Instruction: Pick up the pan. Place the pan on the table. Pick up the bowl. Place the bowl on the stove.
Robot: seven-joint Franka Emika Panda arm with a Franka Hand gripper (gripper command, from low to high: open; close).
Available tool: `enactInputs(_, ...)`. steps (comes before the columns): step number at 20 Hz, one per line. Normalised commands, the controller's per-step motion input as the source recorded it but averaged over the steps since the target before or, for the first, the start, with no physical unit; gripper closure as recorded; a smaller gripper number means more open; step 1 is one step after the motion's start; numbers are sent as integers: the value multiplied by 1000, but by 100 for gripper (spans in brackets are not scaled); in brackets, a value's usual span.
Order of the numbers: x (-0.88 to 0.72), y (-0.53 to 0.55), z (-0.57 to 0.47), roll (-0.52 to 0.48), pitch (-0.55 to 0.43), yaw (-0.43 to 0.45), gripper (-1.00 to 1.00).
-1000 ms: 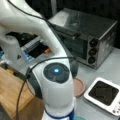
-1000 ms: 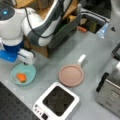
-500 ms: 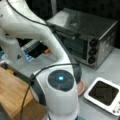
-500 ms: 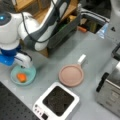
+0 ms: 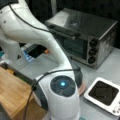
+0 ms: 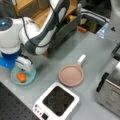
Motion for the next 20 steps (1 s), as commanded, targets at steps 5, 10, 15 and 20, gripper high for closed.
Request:
enactInputs(5,40,96,-146,5,-38,-15,-100)
enactInputs(10,-48,82,-85,-36,-67,-12,-100)
enactInputs(15,-145,57,-106,-4,-85,-6,100)
enactInputs(20,-175,13,-89,8,-104,12,100)
